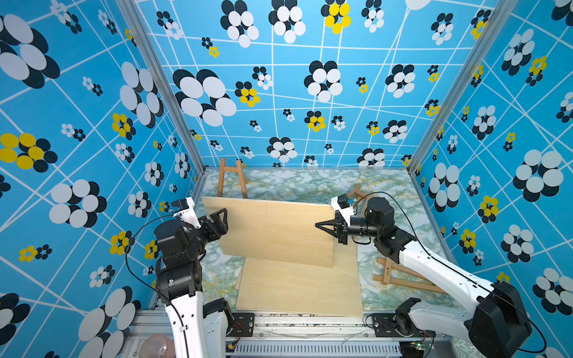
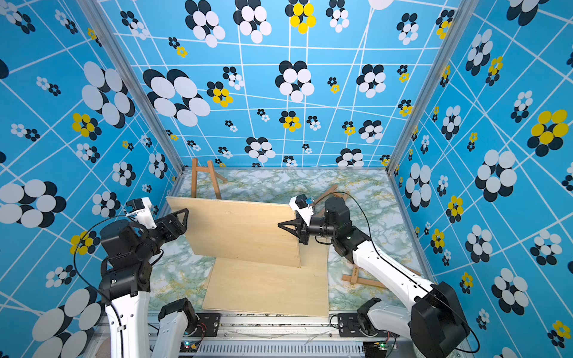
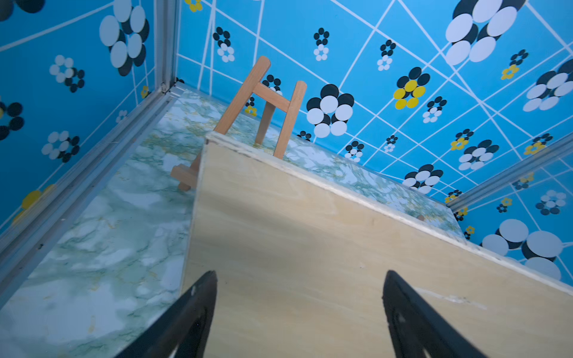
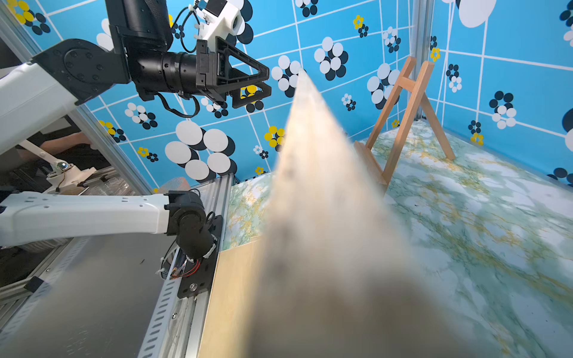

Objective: Assemble the easel
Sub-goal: Pick up the drawing board.

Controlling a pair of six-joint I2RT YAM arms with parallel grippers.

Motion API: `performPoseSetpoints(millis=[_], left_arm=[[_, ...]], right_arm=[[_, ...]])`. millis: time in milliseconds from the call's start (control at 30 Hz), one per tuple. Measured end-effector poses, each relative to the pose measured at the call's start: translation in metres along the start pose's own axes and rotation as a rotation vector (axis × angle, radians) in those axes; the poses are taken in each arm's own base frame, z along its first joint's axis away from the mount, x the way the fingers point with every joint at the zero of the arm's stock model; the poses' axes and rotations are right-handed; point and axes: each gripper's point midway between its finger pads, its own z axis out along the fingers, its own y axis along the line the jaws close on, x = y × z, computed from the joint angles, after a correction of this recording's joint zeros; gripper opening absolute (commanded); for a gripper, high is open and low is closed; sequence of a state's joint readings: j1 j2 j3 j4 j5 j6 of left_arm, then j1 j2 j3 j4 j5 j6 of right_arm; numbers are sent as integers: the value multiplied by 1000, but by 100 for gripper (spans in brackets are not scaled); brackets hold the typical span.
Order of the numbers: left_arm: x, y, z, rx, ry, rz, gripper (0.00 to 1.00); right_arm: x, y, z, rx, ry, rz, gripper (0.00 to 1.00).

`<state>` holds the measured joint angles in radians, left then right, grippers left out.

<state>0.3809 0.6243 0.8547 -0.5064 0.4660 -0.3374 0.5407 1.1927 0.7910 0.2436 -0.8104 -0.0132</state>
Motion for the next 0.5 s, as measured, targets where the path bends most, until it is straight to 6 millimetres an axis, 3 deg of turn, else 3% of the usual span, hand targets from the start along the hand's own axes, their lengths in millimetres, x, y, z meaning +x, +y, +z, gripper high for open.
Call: performPoseSetpoints(millis=[100, 267, 367, 500], left_arm=[[6, 14, -1, -66, 16, -48, 89], [-1, 25, 4, -99, 11, -131, 92], [-19, 23, 6, -102, 5, -155, 92], [-54, 5, 1, -78, 3, -126, 86]], right_arm=[[3, 1, -3, 2, 1, -8, 0], [5, 2, -4, 0, -2, -13, 0], [5, 2, -4, 1, -2, -13, 0], [5, 1, -4, 1, -1, -11, 0]])
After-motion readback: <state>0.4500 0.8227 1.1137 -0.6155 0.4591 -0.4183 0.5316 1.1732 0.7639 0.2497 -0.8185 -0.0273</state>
